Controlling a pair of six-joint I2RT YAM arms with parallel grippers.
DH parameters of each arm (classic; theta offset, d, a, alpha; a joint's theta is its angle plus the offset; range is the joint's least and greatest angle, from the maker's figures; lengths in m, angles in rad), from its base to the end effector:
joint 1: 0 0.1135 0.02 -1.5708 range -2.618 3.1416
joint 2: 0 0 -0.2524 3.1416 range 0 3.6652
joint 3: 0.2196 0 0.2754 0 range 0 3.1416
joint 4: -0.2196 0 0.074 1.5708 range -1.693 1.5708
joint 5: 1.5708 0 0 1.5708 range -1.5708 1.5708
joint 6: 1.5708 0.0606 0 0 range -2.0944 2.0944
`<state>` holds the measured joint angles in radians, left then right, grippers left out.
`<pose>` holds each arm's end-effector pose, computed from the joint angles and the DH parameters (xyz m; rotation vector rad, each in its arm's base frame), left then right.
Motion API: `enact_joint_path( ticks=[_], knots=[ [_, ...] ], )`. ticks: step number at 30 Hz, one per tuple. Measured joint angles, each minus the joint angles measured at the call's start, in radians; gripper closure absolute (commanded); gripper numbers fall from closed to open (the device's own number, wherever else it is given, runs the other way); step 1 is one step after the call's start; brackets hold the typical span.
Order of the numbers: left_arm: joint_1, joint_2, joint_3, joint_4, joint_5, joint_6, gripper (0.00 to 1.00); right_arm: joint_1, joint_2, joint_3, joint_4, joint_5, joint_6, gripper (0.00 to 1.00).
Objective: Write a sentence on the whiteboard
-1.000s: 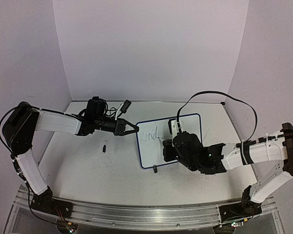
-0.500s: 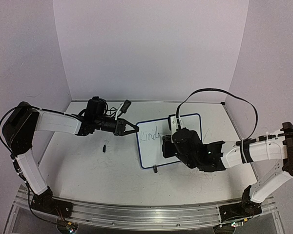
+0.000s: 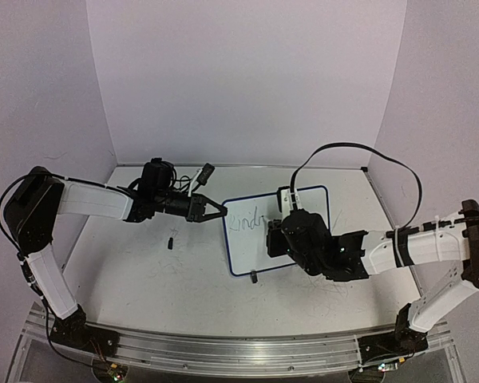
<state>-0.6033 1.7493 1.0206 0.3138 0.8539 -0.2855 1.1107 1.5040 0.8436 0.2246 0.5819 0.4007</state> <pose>0.3112 -0.2699 0.1818 0.9132 1.9034 -1.3988 0.1920 0.3124 0.1952 -0.3237 1.9274 0.4208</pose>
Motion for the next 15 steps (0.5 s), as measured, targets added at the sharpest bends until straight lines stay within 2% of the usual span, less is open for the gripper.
enact_joint_path(
  ticks=[15],
  knots=[
    [0.0,0.0,0.0,-0.001,-0.005,0.0,1.0,0.002,0.0,-0.038,0.003,-0.044,0.062,1.0]
  ],
)
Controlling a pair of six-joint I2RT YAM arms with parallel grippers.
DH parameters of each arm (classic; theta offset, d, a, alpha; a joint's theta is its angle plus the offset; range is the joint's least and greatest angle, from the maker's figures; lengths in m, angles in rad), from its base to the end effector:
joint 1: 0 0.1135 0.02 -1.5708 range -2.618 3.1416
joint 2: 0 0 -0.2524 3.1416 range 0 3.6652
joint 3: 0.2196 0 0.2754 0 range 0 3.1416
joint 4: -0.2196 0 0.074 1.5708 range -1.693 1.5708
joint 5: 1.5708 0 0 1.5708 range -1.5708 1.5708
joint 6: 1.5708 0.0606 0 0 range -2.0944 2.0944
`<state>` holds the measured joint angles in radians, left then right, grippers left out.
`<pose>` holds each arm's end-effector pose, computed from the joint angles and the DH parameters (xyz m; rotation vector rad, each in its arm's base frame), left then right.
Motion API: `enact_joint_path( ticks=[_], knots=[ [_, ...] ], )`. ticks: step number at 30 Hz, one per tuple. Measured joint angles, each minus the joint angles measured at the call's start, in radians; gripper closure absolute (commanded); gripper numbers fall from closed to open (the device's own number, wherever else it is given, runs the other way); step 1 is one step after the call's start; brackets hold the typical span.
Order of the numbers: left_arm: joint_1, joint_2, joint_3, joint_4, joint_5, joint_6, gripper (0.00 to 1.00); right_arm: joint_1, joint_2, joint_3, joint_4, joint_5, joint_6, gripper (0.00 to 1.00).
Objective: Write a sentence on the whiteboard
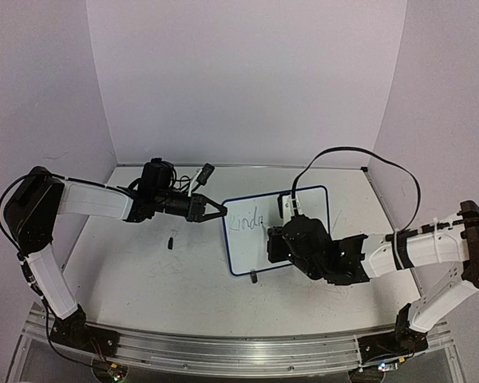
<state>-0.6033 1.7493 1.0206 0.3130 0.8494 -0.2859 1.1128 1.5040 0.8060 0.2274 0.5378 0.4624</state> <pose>0.3115 -0.2699 0.1816 0.9096 1.9059 -1.3948 0.1870 0.3092 0.1814 -0.3145 1.9768 0.4740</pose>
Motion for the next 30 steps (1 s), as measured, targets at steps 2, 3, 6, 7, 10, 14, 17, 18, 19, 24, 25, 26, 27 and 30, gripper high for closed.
enact_joint_path(
  ticks=[2,3,6,7,10,14,17,18,19,24,25,26,27,30],
  knots=[
    [0.0,0.0,0.0,0.0,0.0,0.0,1.0,0.001,0.0,-0.002,0.0,-0.003,0.006,1.0],
    [0.0,0.0,0.0,0.0,0.0,0.0,1.0,0.001,0.0,-0.002,-0.001,-0.004,0.008,1.0],
    [0.0,0.0,0.0,0.0,0.0,0.0,1.0,0.001,0.0,-0.002,-0.001,-0.004,0.01,1.0],
    [0.0,0.0,0.0,0.0,0.0,0.0,1.0,0.002,0.0,-0.002,-0.001,-0.004,0.01,1.0],
    [0.0,0.0,0.0,0.0,0.0,0.0,1.0,0.002,-0.005,-0.007,-0.004,-0.005,0.014,1.0],
    [0.0,0.0,0.0,0.0,0.001,0.0,1.0,0.002,-0.017,-0.017,-0.018,-0.005,0.014,1.0],
    [0.0,0.0,0.0,0.001,0.004,0.0,1.0,0.001,-0.026,-0.017,-0.019,-0.007,0.01,1.0],
    [0.0,0.0,0.0,0.001,0.005,0.001,1.0,0.0,-0.032,-0.017,-0.019,-0.011,0.008,1.0],
    [0.0,0.0,0.0,0.001,0.005,0.001,1.0,-0.001,-0.04,-0.017,-0.019,-0.014,0.006,1.0],
    [0.0,0.0,0.0,0.001,0.005,0.001,1.0,-0.009,-0.084,-0.017,0.003,-0.025,-0.009,1.0],
    [0.0,0.0,0.0,0.001,0.005,0.001,1.0,-0.009,-0.087,-0.017,0.007,-0.027,-0.01,1.0],
    [0.0,0.0,0.0,0.001,0.006,0.001,1.0,-0.012,-0.087,-0.017,0.011,-0.027,-0.01,1.0],
    [0.0,0.0,0.0,0.001,0.006,0.001,1.0,-0.013,-0.086,-0.017,0.012,-0.027,-0.011,1.0],
    [0.0,0.0,0.0,0.001,0.007,0.001,1.0,-0.017,-0.083,-0.017,0.013,-0.027,-0.013,1.0]
  ],
)
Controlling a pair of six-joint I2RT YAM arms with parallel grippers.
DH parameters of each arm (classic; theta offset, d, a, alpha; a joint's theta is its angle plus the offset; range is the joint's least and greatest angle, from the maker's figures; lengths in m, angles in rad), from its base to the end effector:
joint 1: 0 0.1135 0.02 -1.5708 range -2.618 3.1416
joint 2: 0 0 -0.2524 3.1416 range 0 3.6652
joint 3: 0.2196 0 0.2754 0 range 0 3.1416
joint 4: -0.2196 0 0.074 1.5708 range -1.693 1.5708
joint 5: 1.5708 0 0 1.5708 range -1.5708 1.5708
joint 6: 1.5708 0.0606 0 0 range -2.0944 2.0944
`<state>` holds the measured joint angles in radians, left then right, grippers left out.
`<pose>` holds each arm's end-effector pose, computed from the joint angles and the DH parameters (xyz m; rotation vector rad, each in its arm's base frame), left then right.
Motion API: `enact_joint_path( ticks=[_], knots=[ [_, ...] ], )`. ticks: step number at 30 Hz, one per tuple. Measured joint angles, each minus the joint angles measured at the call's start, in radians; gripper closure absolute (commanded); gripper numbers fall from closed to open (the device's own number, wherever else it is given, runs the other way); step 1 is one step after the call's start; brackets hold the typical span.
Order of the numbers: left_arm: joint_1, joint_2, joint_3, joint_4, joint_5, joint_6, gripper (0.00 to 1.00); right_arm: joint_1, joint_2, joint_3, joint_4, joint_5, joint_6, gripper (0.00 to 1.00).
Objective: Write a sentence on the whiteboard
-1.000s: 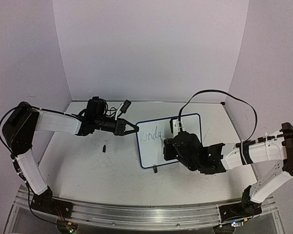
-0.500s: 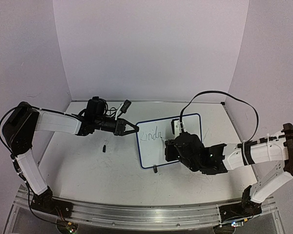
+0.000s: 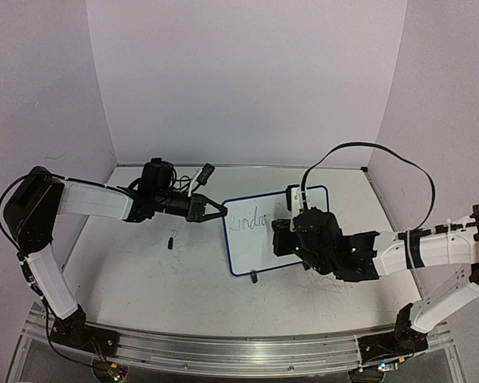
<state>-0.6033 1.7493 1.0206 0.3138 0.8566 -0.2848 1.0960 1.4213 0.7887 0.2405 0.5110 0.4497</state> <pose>0.3111 -0.2700 0.1818 0.9157 1.9021 -1.4011 0.1872 0.2994 0.2041 -0.2915 1.9258 0.5369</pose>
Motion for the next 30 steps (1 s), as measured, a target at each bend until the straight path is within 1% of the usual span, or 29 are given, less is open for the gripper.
enact_joint_path(
  ticks=[10,30],
  knots=[
    [0.0,0.0,0.0,0.0,0.003,0.0,1.0,-0.007,0.037,0.0,-0.001,0.003,0.002,1.0],
    [0.0,0.0,0.0,0.0,0.002,0.0,1.0,-0.015,0.037,0.0,-0.016,0.05,0.031,1.0]
  ],
)
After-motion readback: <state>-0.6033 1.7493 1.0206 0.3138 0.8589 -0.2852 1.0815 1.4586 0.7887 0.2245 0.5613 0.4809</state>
